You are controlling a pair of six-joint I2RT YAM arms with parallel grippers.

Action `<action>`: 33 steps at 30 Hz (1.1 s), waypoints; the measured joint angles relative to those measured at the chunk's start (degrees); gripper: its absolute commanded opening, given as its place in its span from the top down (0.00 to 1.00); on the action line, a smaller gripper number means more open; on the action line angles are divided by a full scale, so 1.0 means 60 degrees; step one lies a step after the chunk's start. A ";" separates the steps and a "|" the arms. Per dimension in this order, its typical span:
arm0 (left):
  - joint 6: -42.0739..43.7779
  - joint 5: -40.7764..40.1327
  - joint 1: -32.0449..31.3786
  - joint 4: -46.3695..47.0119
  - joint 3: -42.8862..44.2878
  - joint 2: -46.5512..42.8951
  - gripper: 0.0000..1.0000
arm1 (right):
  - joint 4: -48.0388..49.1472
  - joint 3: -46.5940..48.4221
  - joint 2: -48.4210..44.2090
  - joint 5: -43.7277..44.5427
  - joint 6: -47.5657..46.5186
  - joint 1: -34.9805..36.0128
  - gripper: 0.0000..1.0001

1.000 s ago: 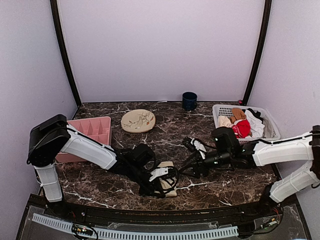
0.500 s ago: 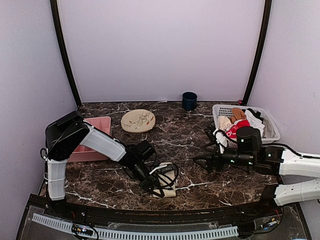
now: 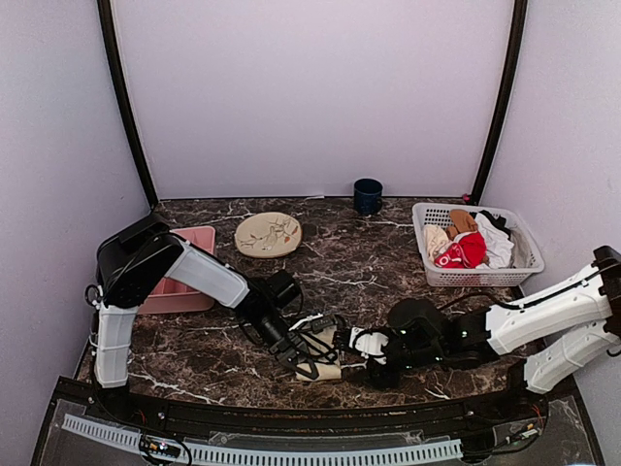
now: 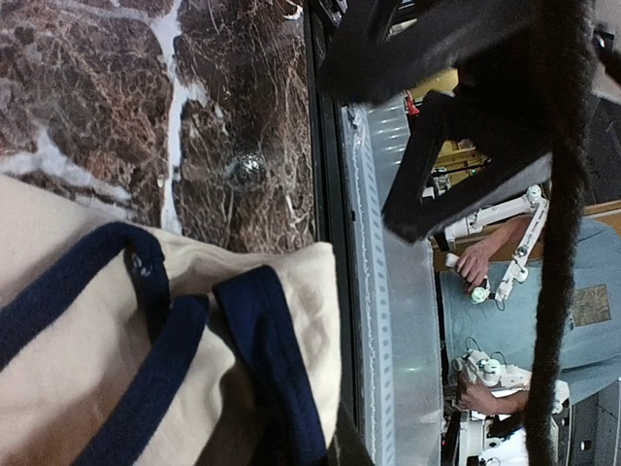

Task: Roll the underwear
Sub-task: Roll the underwear at the center of the board.

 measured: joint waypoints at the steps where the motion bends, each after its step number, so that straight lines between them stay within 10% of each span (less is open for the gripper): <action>1: -0.0007 0.0055 0.0015 -0.0047 0.0033 0.0029 0.97 | 0.0124 0.0153 0.0404 0.0004 -0.0208 0.0098 0.42; 20: 0.0055 0.0233 0.0080 -0.0397 0.0226 0.0160 0.91 | 0.1577 0.1570 0.3661 0.0233 -0.2193 0.0659 0.84; 22: 0.0087 0.0193 0.0076 -0.0415 0.0222 0.0149 0.80 | 0.1588 0.1570 0.3665 0.0186 -0.2215 0.0659 0.99; 26: -0.0058 -0.0266 0.0175 -0.0153 -0.0393 -0.0353 0.52 | 0.1421 0.1603 0.3676 -0.0098 -0.1996 0.0659 1.00; 33: -0.0769 -0.2823 0.0900 0.0397 -0.2608 -0.3614 0.34 | 0.1257 0.2018 0.3960 -0.1563 -0.0998 0.0368 1.00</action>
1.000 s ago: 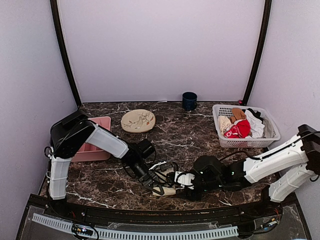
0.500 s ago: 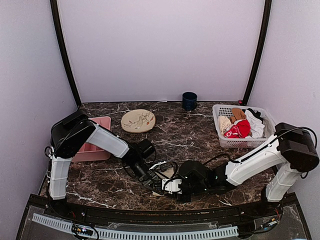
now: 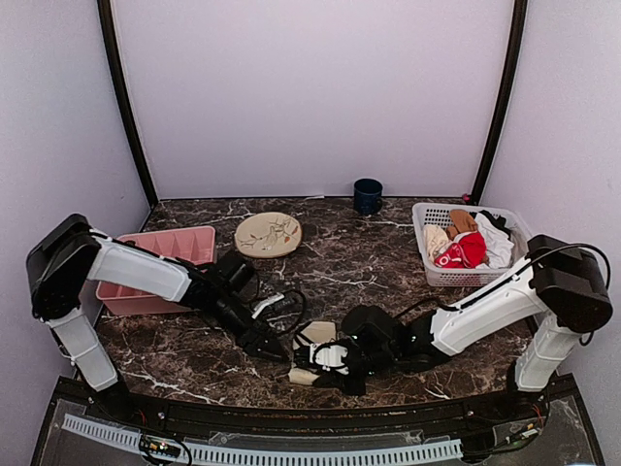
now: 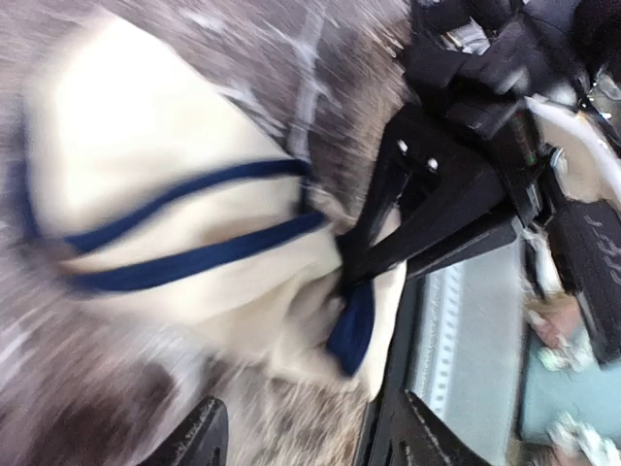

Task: Roll the underwear
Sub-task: Roll the underwear at the center of the board.

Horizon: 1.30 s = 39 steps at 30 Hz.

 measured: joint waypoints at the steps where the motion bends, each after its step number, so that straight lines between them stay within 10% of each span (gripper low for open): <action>1: -0.0080 -0.0448 0.0062 0.0040 -0.0251 -0.0550 0.33 | 0.0004 0.0026 0.0051 -0.0335 0.0215 -0.0120 1.00; 13: 0.0142 -0.4612 -0.0882 0.1064 -0.2153 -0.6251 0.33 | 0.0801 0.0484 0.1435 -0.4499 0.3213 -0.1916 1.00; 30: 0.3180 -0.7264 -0.3778 0.2907 -0.1894 -0.2288 0.43 | 0.0342 0.2142 0.3333 -0.7865 0.6062 -0.2860 1.00; 39: 0.4098 -0.7377 -0.3785 0.3257 -0.1508 -0.0965 0.81 | 0.0015 0.2331 0.3501 -0.8451 0.6677 -0.3096 1.00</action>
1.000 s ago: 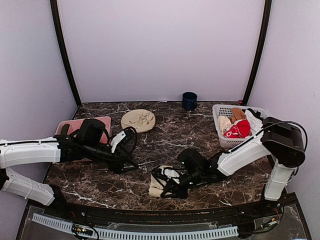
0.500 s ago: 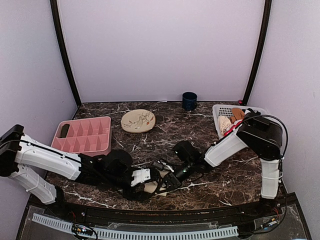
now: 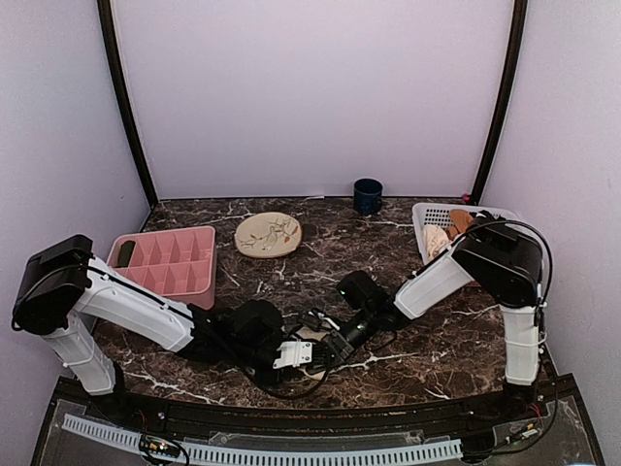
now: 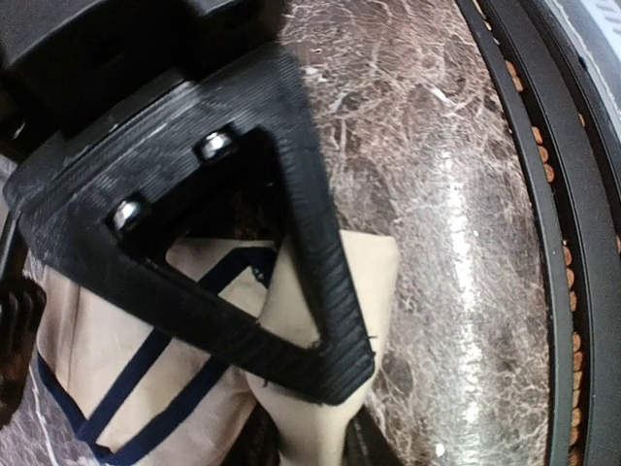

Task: Roll the underwear
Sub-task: Roll the underwear at the center of the board.

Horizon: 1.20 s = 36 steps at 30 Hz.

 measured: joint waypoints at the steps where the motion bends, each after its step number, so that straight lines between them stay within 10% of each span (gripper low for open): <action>1: 0.0029 0.0011 0.0011 -0.0015 0.0084 0.0087 0.83 | -0.0033 0.0000 0.0000 -0.0029 0.0029 -0.0015 0.97; 12: -0.0714 0.1501 0.0306 -0.0936 0.0812 0.0463 0.97 | -0.1042 -0.0521 -0.1840 0.1610 -0.1257 -0.0229 0.62; 24: -0.2149 0.7785 0.2215 -0.3293 0.2943 0.3075 0.99 | -0.1810 -0.2750 -0.5686 0.5785 -0.4207 0.0488 0.61; 36: -0.2783 0.9606 0.2728 -0.4870 0.4127 0.4401 0.98 | -0.1596 -0.2932 -0.6022 0.7978 -0.5417 0.2747 0.57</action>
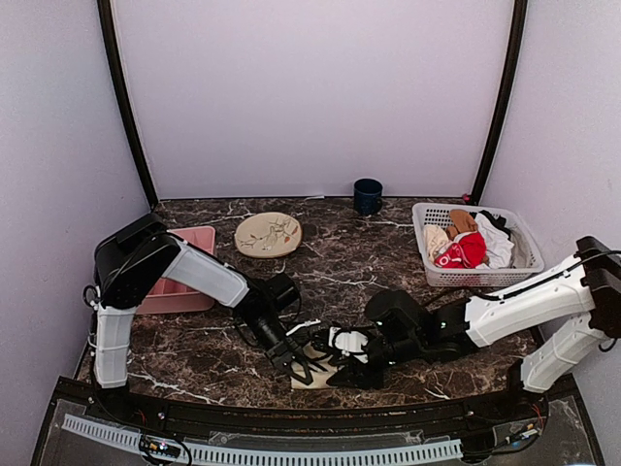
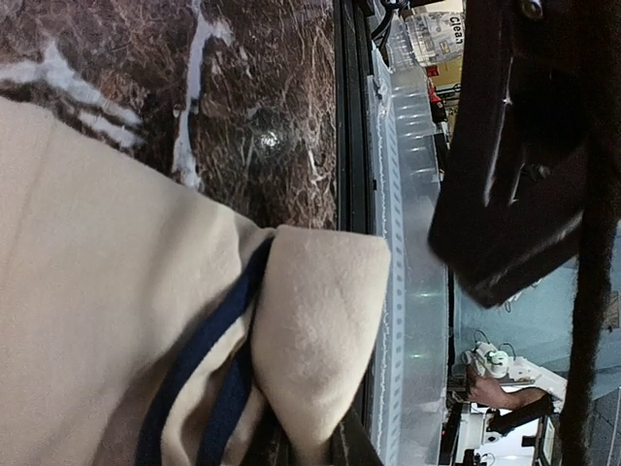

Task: Roll the underwear
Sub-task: Roll the underwear at the center of the board.

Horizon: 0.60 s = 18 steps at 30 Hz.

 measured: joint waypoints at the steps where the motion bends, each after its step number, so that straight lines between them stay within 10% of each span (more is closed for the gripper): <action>1: -0.0029 0.0051 0.0011 -0.0080 0.0062 0.0044 0.98 | 0.0004 0.0197 0.0302 0.0153 -0.0215 0.0106 0.57; 10: -0.0306 0.0306 0.0080 -0.0528 0.0408 0.0310 0.94 | 0.0011 0.1253 0.2262 0.0896 -0.1625 0.0583 0.62; 18: -0.0182 0.0244 0.0080 -0.0747 0.0481 0.0328 0.74 | -0.0248 0.1534 0.2565 0.1537 -0.2197 0.0634 1.00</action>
